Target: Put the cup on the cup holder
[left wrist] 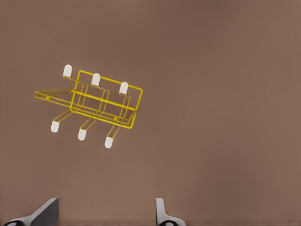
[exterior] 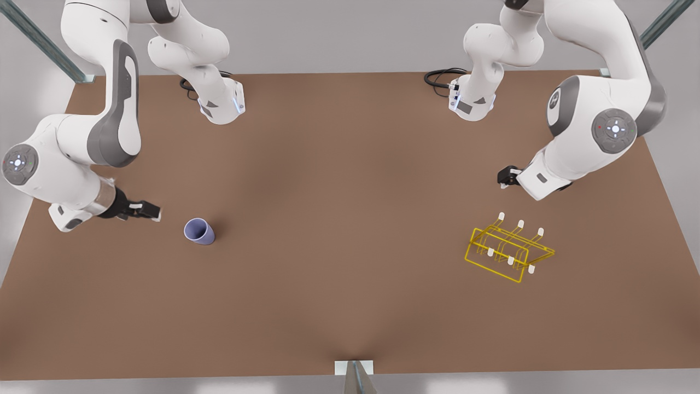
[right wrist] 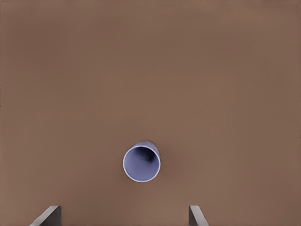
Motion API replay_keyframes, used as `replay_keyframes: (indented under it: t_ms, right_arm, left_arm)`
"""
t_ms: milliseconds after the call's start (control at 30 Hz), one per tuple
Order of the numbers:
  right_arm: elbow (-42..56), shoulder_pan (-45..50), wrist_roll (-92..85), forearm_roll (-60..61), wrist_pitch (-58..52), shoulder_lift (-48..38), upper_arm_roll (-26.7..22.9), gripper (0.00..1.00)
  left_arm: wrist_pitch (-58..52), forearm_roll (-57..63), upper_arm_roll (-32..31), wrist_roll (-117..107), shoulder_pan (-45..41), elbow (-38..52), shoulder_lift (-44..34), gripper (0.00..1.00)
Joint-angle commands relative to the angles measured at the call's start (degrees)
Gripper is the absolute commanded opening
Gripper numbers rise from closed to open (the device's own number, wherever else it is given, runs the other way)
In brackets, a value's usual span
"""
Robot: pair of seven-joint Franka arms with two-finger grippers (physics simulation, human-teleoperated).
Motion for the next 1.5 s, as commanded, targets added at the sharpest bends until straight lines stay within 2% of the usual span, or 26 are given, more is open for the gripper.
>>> replay_keyframes:
  t_ms: [0,167,367,467,500,567,633,700,733,833,1067,1233,1467]
  right_arm:
    - [0.27,0.01,-2.01,0.01,6.02,0.26,-0.03,1.00]
    - [1.15,0.01,-2.01,0.01,5.93,0.79,-0.03,1.00]
    - [0.19,-1.67,-6.50,0.62,17.09,11.51,-0.12,1.00]
    - [-4.21,-1.05,-5.62,2.82,18.32,9.49,3.39,1.00]
    - [-4.30,1.93,-3.87,2.29,18.50,9.57,3.13,1.00]
    - [-4.30,7.83,10.37,-3.51,17.53,9.40,3.04,1.00]
    - [-5.88,12.40,19.16,-3.51,17.44,7.64,3.31,1.00]
    - [-13.43,14.68,20.49,-2.90,20.07,3.51,3.48,1.00]
    - [-19.76,14.68,20.57,-2.90,24.37,0.88,5.15,1.00]
    - [-25.22,14.60,22.07,-2.98,30.63,1.05,6.82,1.00]
    - [-26.09,11.43,20.93,-3.33,35.28,6.59,6.47,1.00]
    - [-32.33,8.71,18.38,-2.90,38.36,3.60,6.47,1.00]
    - [-33.31,6.25,17.32,-2.90,39.33,5.36,6.21,1.00]
  left_arm:
    - [-1.23,0.13,0.03,-0.10,0.09,0.06,-0.07,1.00]
    - [-3.69,0.05,0.12,-0.19,0.09,0.06,0.19,1.00]
    - [-3.95,-0.04,0.12,0.07,0.01,0.06,0.28,1.00]
    - [-4.04,0.05,0.12,0.34,0.01,0.06,0.02,1.00]
    - [-4.04,0.13,0.12,0.34,0.01,0.06,-0.34,1.00]
    - [-4.13,0.13,0.20,0.34,0.01,0.15,-0.69,1.00]
    - [-5.45,0.13,0.20,0.34,0.01,0.06,-0.60,1.00]
    - [-4.66,0.22,0.20,-0.02,0.01,0.06,0.45,1.00]
    - [-4.75,0.22,0.20,0.60,0.01,0.06,0.19,1.00]
    - [-1.68,1.45,-0.15,0.07,-0.08,-0.20,1.25,1.00]
    - [-1.14,0.57,-0.50,0.69,-0.17,0.06,1.86,1.00]
    - [-1.93,0.57,-0.59,0.51,-0.78,0.06,1.33,1.00]
    - [-2.46,0.57,-0.50,0.60,-0.78,-0.12,1.86,1.00]
